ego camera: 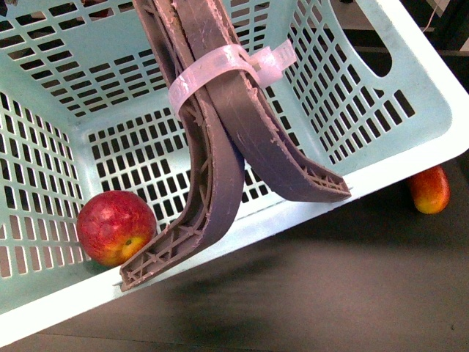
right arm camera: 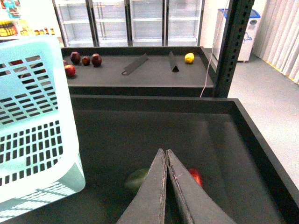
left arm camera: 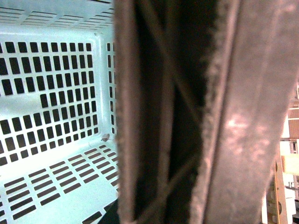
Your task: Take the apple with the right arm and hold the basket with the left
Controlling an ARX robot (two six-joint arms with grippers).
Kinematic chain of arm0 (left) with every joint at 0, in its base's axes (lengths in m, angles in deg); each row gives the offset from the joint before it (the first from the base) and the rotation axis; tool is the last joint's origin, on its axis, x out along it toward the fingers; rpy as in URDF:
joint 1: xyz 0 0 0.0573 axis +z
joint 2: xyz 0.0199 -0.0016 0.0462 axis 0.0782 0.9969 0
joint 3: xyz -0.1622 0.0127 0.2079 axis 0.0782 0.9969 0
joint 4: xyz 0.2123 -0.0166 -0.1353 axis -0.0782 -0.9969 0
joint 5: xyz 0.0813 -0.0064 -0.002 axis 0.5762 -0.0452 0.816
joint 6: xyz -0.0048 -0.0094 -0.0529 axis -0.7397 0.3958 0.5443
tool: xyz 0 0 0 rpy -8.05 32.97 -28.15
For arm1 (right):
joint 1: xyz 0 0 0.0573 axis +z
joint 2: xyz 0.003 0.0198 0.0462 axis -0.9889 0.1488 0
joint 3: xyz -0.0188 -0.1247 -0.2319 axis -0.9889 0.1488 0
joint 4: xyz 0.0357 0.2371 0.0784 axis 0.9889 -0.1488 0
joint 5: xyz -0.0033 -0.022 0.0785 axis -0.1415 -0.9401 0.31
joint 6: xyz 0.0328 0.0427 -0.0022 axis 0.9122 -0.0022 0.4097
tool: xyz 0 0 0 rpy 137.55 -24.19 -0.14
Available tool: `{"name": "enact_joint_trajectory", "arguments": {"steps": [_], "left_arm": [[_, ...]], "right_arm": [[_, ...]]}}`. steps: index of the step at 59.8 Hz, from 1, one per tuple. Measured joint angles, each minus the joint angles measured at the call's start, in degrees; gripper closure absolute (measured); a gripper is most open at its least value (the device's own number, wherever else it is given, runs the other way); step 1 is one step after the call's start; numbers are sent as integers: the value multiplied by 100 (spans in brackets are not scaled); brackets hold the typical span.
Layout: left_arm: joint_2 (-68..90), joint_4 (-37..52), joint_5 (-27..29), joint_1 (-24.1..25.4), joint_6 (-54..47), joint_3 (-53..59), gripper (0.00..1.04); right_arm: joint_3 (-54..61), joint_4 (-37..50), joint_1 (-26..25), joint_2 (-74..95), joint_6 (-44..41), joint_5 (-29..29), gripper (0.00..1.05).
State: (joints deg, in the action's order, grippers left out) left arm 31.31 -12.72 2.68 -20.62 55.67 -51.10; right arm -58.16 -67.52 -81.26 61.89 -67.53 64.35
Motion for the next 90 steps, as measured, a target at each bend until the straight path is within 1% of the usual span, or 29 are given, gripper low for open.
{"name": "enact_joint_trajectory", "arguments": {"steps": [3, 5, 7, 15, 17, 18, 22, 24, 30, 32, 34, 35, 36, 37, 38, 39, 40, 43, 47, 55, 59, 64, 69, 80, 90], "left_arm": [[0, 0, 0, 0, 4, -2, 91], [0, 0, 2, 0, 0, 0, 91], [0, 0, 2, 0, -13, -2, 91], [0, 0, 2, 0, -7, 0, 91], [0, 0, 2, 0, -11, 0, 91], [0, 0, 2, 0, -11, 0, 91], [0, 0, 2, 0, -9, -2, 91], [0, 0, 2, 0, -11, 0, 91], [0, 0, 2, 0, -9, 0, 91], [0, 85, 295, -46, 2, 2, 91], [22, 271, 791, -90, 116, 13, 91], [39, 332, 879, -98, 177, 13, 91], [68, 452, 1364, -122, 302, 13, 91], [92, 501, 1550, -131, 363, 13, 91], [131, 592, 1943, -133, 468, 9, 91], [146, 623, 2114, -131, 485, 2, 91], [190, 680, 2430, -101, 546, -20, 91], [284, 765, 2892, 48, 629, -94, 91], [448, 848, 3226, 343, 748, -262, 91], [835, 896, 3340, 885, 1075, -516, 91], [1244, 859, 3191, 1185, 1541, -610, 91], [1856, 807, 2994, 1423, 2214, -787, 91], [2393, 684, 2830, 1517, 2870, -1130, 91], [3036, 424, 2859, 1659, 3469, -1838, 91], [3355, 181, 2859, 1816, 3759, -1923, 91]], "right_arm": [[0, 0, 0, -4, -7, 0, 102], [0, 0, 0, -4, -2, 2, 99], [0, 0, 0, -4, -2, 2, 94], [0, 0, 0, -7, -2, 0, 67], [0, 0, 0, -7, -2, 0, 64], [0, 0, 0, -7, -2, 0, 58], [0, 0, 0, -7, -2, 0, 45], [0, 0, 0, -7, -2, 0, 36], [0, 0, 0, -7, -2, 0, 20], [0, 0, 0, -7, -2, 0, 17], [0, 0, 0, -7, 0, -2, 12], [0, 0, 0, -7, 0, 0, 9], [0, 0, 0, -7, 2, 2, 8], [0, 0, 0, -7, 7, 13, 7], [0, 0, 0, -7, 7, 17, 8], [0, 0, 0, -7, 4, 17, 8], [0, 0, 0, -7, 7, 15, 9], [0, 0, 0, -11, 7, 11, 9], [0, 0, 0, -11, 9, -7, 9], [0, 0, 0, -11, 9, 0, 9], [0, 0, 0, -11, 9, 13, 9], [0, 0, 0, -11, 9, 9, 9], [0, 0, 0, -11, 9, 9, 9], [0, 0, 0, -11, 9, 9, 9], [0, 0, 0, -11, 9, 11, 9]]}}
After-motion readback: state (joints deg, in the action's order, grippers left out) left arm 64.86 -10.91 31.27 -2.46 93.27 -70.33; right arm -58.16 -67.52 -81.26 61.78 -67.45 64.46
